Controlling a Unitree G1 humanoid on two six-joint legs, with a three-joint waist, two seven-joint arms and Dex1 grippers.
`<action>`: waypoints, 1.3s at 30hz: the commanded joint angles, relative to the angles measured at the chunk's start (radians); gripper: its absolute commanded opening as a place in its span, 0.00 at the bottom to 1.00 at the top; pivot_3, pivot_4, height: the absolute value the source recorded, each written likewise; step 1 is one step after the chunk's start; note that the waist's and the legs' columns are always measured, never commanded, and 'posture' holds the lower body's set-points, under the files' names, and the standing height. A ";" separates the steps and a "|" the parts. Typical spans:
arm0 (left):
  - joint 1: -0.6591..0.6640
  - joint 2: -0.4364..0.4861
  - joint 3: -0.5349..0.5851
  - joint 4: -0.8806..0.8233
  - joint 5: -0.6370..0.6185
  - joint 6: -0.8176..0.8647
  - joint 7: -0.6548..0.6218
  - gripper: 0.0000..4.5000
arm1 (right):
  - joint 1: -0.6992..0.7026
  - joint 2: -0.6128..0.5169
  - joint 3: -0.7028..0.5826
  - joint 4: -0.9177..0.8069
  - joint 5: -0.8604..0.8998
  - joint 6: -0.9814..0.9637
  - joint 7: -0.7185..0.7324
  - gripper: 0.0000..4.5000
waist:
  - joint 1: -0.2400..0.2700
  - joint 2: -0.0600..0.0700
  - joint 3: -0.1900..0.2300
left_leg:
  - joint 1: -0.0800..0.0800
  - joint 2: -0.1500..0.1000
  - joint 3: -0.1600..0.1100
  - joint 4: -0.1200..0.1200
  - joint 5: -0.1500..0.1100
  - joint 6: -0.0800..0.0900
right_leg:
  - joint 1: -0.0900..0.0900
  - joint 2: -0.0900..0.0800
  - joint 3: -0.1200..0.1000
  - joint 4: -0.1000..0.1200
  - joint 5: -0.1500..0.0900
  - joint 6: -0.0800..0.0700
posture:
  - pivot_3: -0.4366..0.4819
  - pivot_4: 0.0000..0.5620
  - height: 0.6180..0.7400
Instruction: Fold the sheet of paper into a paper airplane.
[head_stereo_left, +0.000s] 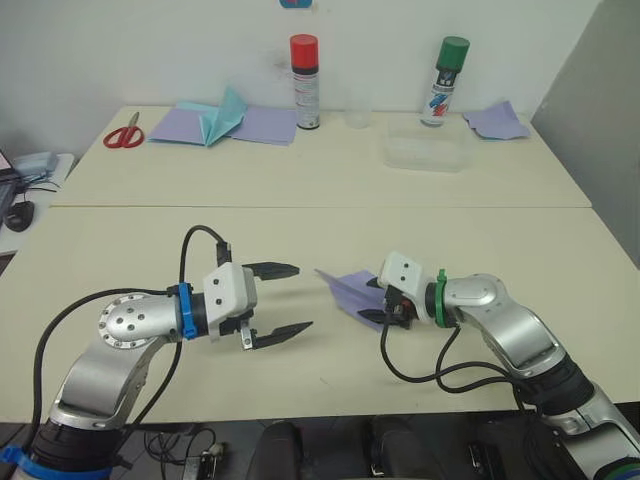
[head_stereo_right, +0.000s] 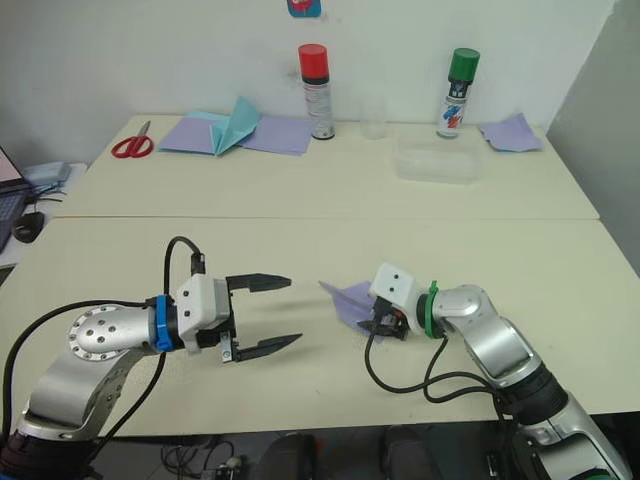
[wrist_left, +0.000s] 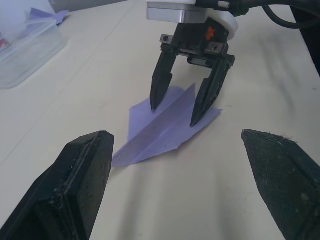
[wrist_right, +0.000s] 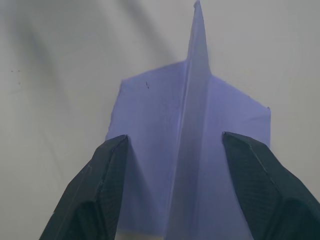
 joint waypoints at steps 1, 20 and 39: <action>0.017 0.016 -0.007 -0.062 -0.008 0.018 0.004 1.00 | -0.030 0.008 -0.002 -0.024 -0.012 0.016 -0.014 0.69 | -0.001 0.000 0.000 | 0.000 0.000 0.000 0.000 0.000 0.000 | 0.000 0.000 0.000 0.000 0.000 0.000 | 0.48 0.27 1.00; -0.020 -0.014 -0.021 -0.107 -0.045 0.121 0.051 1.00 | -0.058 -0.125 -0.149 -0.092 0.062 0.107 0.039 0.01 | 0.004 0.000 0.000 | 0.000 0.000 0.000 0.001 0.000 0.000 | 0.000 0.000 0.000 0.000 0.000 0.000 | 0.48 0.27 1.00; -0.380 -0.047 -0.084 -0.006 -0.177 0.444 0.048 1.00 | 0.024 0.030 -0.541 -0.052 0.115 0.528 -0.399 0.01 | -0.017 -0.001 -0.001 | 0.000 -0.001 -0.001 0.001 0.000 0.000 | 0.000 0.002 0.002 0.001 0.001 0.002 | 0.48 0.27 1.00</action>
